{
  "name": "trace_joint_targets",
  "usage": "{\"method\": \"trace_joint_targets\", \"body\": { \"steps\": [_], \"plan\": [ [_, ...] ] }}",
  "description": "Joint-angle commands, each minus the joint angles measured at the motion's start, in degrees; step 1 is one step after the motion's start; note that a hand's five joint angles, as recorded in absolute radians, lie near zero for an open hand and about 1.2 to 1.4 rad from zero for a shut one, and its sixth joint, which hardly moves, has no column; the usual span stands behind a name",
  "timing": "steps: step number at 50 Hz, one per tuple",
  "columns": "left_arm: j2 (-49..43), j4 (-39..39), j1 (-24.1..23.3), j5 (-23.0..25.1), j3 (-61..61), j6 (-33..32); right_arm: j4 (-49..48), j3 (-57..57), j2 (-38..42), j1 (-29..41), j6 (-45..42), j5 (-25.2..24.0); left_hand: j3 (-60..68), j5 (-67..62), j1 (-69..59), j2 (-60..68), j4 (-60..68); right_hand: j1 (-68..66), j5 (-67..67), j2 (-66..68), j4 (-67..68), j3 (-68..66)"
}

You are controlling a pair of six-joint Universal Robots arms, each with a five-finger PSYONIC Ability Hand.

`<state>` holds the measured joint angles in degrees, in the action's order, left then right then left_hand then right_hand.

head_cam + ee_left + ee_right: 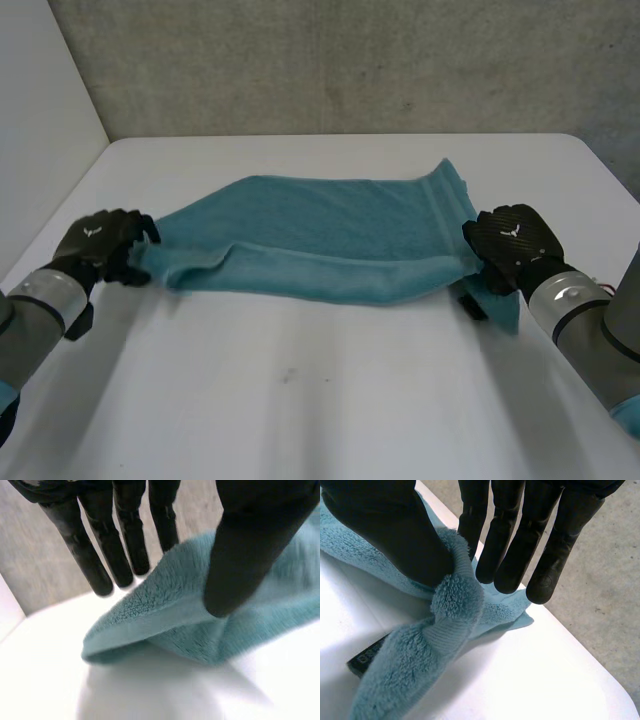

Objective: Fold the laundry

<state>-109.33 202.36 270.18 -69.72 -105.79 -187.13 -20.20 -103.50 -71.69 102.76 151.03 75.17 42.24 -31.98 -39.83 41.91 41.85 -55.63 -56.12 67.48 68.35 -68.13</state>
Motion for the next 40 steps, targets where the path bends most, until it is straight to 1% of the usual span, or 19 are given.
{"method": "trace_joint_targets", "body": {
  "steps": [1, 3, 4, 5, 7, 9, 11, 13, 16, 17, 19, 20, 21, 24, 27, 30, 33, 35, 40],
  "plan": [
    [7.19, -15.23, 0.09, -0.15, 0.5, -13.42, -0.01, 0.14, -0.3, -0.11, 0.85, -0.03, -21.41, 21.15, 19.0, -21.08, -21.03, -24.37, -13.88, 12.52, 11.65, -11.87],
    [9.3, -16.99, -0.26, -0.24, 0.41, -15.71, -0.01, 0.05, -0.38, -0.11, 1.11, -0.03, -22.43, 22.17, 20.03, -22.11, -22.05, -24.37, -13.88, 12.52, 11.65, -11.87],
    [9.31, -16.99, -0.27, -0.24, 0.41, -15.72, -0.01, 0.05, -0.3, -0.11, 1.11, -0.03, -22.44, 22.17, 20.03, -22.11, -22.05, -24.37, -13.88, 12.52, 11.65, -11.87],
    [13.57, -18.3, -2.18, -0.85, 0.33, -17.02, -0.01, -0.04, -0.3, -0.02, 1.11, -0.03, -22.6, 22.34, 20.2, -22.27, -22.22, -24.37, -13.88, 12.52, 11.65, -11.87],
    [14.49, -18.23, -3.17, -1.03, 0.41, -16.6, -0.01, -0.12, -0.21, 0.07, 1.11, -0.03, -22.27, 22.0, 19.86, -21.94, -21.88, -24.37, -13.88, 12.52, 11.65, -11.87],
    [16.24, -17.88, -6.31, -1.46, 0.41, -14.5, -0.01, -0.21, -0.21, 0.16, 1.02, -0.03, -21.6, 21.34, 19.19, -21.27, -21.22, -24.37, -13.88, 12.52, 11.65, -11.87],
    [16.43, -16.74, -9.31, -3.48, 0.5, -11.16, -0.01, -0.39, -0.12, 0.42, 0.94, -0.03, -19.08, 18.82, 16.67, -18.75, -18.7, -24.37, -13.88, 12.52, 11.65, -11.87],
    [14.16, -13.85, -13.43, -8.56, 0.85, -7.82, -0.01, -0.56, -0.03, 0.51, 0.94, -0.03, -16.22, 15.96, 13.81, -15.89, -15.84, -24.37, -13.88, 12.52, 11.65, -11.87],
    [10.2, -11.55, -17.48, -13.58, 1.73, -6.84, -0.01, -0.65, -0.03, 0.68, 0.94, -0.03, -15.88, 15.61, 13.47, -15.55, -15.49, -24.37, -13.88, 12.52, 11.65, -11.87],
    [7.23, -10.76, -20.01, -17.16, 2.6, -6.93, -0.01, -0.74, -0.03, 0.68, 0.85, 0.06, -15.88, 15.61, 13.47, -15.55, -15.49, -24.37, -13.88, 12.52, 11.65, -11.87],
    [5.01, -10.14, -22.32, -20.87, 3.31, -7.1, -0.01, -0.91, 0.06, 0.6, 0.76, 0.06, -15.88, 15.61, 13.47, -15.55, -15.49, -24.37, -13.88, 12.52, 11.65, -11.87],
    [3.17, -9.88, -23.37, -24.02, 3.75, -7.36, -0.01, -1.09, 0.06, 0.6, 0.59, -0.03, -15.88, 15.61, 13.47, -15.55, -15.49, -24.37, -13.88, 12.52, 11.65, -11.87],
    [2.28, -9.79, -23.82, -25.53, 3.93, -7.45, -0.01, -1.09, 0.06, 0.6, 0.58, -0.03, -16.04, 15.78, 13.63, -15.71, -15.66, -24.37, -13.88, 12.52, 11.65, -11.87],
    [0.35, -9.09, -23.91, -28.44, 4.1, -7.72, -0.1, -1.35, 0.06, 0.6, 0.41, -0.12, -16.21, 15.95, 13.8, -15.88, -15.83, -24.37, -13.88, 12.52, 11.65, -11.87],
    [-2.9, -5.32, -23.82, -28.98, 4.89, -8.51, -0.01, -1.53, 0.06, 0.51, 0.41, -0.2, -15.88, 15.61, 13.47, -15.55, -15.49, -24.37, -13.88, 12.52, 11.65, -11.87],
    [-3.79, -2.5, -23.64, -29.33, 5.07, -9.39, -0.1, -1.62, 0.06, 0.42, 0.41, -0.2, -15.71, 15.45, 13.3, -15.38, -15.33, -24.37, -13.88, 12.52, 11.65, -11.87],
    [-4.84, 0.4, -22.16, -29.42, 4.99, -11.49, -0.01, -1.62, 0.06, 0.33, 0.32, -0.2, -14.7, 14.44, 12.29, -14.37, -14.32, -24.37, -13.88, 12.52, 11.65, -11.87],
    [-6.07, 2.33, -20.23, -29.42, 4.98, -13.16, -0.01, -1.62, 0.06, 0.25, 0.32, -0.2, -14.53, 14.27, 12.12, -14.2, -14.15, -24.37, -13.88, 12.52, 11.65, -11.87],
    [-8.35, 5.06, -17.24, -29.33, 5.07, -16.76, -0.01, -1.62, -0.03, 0.07, 0.23, 0.06, -14.36, 14.1, 11.95, -14.03, -13.98, -24.37, -13.88, 12.52, 11.65, -11.87]
  ]
}}
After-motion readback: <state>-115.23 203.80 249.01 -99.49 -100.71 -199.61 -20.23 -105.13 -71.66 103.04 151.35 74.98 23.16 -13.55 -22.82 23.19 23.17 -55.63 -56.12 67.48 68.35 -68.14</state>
